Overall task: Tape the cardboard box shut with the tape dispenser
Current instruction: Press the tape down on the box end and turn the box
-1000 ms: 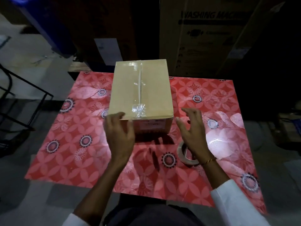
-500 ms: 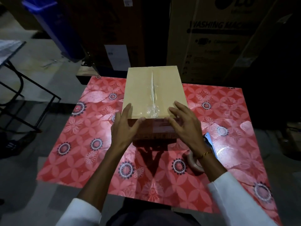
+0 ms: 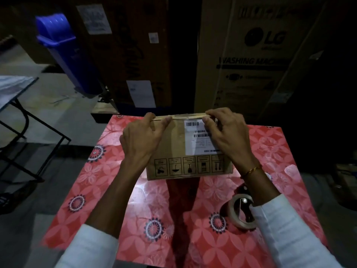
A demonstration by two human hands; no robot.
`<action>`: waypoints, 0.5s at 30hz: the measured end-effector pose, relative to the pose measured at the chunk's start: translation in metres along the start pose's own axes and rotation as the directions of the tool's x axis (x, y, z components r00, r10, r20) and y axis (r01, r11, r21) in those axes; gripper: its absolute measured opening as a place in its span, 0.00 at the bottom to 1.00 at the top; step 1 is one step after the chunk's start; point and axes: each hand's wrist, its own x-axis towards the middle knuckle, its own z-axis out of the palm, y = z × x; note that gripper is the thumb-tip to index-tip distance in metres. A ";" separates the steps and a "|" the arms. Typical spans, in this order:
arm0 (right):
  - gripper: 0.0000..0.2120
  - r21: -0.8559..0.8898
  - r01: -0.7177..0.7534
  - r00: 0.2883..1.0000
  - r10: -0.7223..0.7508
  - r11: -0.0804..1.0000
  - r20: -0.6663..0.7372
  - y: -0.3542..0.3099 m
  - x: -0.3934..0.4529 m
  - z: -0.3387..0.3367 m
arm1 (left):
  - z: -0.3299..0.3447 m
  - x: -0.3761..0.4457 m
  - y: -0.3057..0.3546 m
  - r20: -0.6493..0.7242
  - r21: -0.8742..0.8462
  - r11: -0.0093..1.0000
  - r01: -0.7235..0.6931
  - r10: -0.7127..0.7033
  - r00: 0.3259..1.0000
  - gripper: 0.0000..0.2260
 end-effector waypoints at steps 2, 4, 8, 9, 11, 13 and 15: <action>0.18 -0.023 0.006 1.000 -0.006 1.000 0.003 -0.005 0.007 0.005 | 0.004 0.006 0.004 -0.005 0.000 1.000 -0.005 0.005 1.000 0.28; 0.20 -0.069 0.028 1.000 -0.028 0.997 -0.001 -0.011 0.013 0.010 | 0.010 0.012 0.008 -0.017 0.012 0.997 -0.082 0.082 0.997 0.23; 0.26 -0.153 0.050 0.998 -0.054 0.987 -0.023 -0.018 0.030 0.021 | 0.016 0.026 0.014 -0.025 -0.004 0.971 -0.238 0.238 0.971 0.19; 0.27 -0.167 0.057 0.998 -0.061 0.984 -0.019 -0.018 0.034 0.022 | 0.016 0.029 0.014 -0.029 -0.007 0.970 -0.245 0.245 0.969 0.18; 0.27 -0.198 0.078 0.997 -0.080 0.977 -0.001 -0.017 0.043 0.023 | 0.016 0.036 0.013 -0.037 0.017 0.964 -0.267 0.267 0.963 0.17; 0.27 -0.229 0.095 0.995 -0.095 0.969 0.011 -0.014 0.051 0.024 | 0.016 0.043 0.015 -0.032 0.048 0.951 -0.306 0.307 0.951 0.17; 0.28 -0.247 0.099 0.995 -0.100 0.964 0.012 -0.011 0.056 0.025 | 0.016 0.049 0.020 -0.009 0.071 0.942 -0.329 0.331 0.944 0.18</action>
